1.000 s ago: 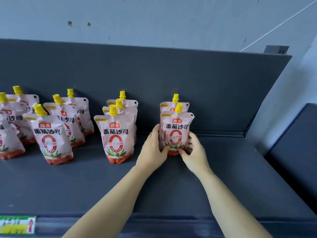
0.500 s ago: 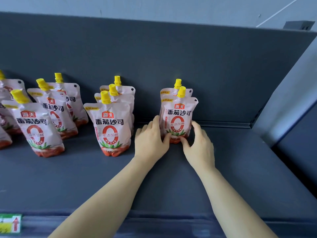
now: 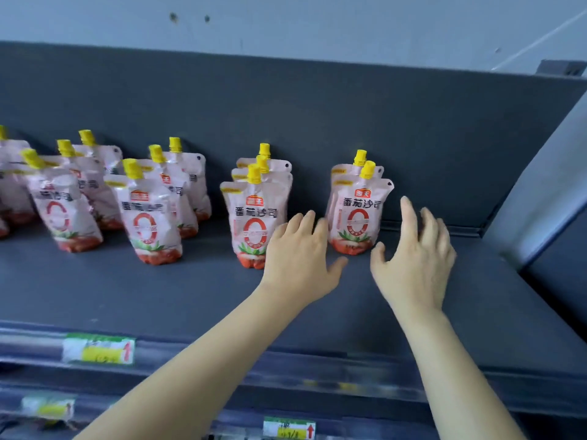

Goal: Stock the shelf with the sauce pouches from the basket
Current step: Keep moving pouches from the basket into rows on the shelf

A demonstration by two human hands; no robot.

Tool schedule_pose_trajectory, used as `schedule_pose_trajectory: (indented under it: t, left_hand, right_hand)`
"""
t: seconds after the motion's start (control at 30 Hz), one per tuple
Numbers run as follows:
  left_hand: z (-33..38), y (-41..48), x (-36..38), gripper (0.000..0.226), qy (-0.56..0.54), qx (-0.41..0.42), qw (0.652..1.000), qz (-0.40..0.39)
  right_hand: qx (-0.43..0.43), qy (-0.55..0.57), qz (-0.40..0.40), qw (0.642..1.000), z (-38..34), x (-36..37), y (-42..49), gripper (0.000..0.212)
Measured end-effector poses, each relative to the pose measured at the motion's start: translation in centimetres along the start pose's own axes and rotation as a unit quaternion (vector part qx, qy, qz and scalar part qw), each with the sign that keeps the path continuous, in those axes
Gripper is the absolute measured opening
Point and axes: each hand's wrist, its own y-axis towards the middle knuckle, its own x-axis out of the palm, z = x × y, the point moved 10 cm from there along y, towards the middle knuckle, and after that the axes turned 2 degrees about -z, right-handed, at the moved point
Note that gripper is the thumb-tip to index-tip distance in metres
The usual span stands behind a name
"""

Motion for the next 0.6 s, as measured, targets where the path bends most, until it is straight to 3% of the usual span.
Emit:
schedule_pose_trajectory:
  t: [0.17,0.37,0.6]
  left_hand:
    - [-9.6,-9.4,-8.9,0.060,0.088,-0.063,0.994,0.029]
    - [-25.3,-25.6,-21.1,0.073,0.202,-0.198,0.959,0.018]
    - [-40.7,-46.0,-31.1,0.117,0.281,-0.358,0.875,-0.163]
  right_hand:
    - [-0.125,0.032,0.014,0.992,-11.8,-4.6,-7.7,0.065]
    - [-0.254,0.166,-0.107,0.947,-32.4,-5.7,-19.9,0.065]
    - [-0.355,0.241,-0.309,0.848,-54.1,-4.1,-37.3,0.067]
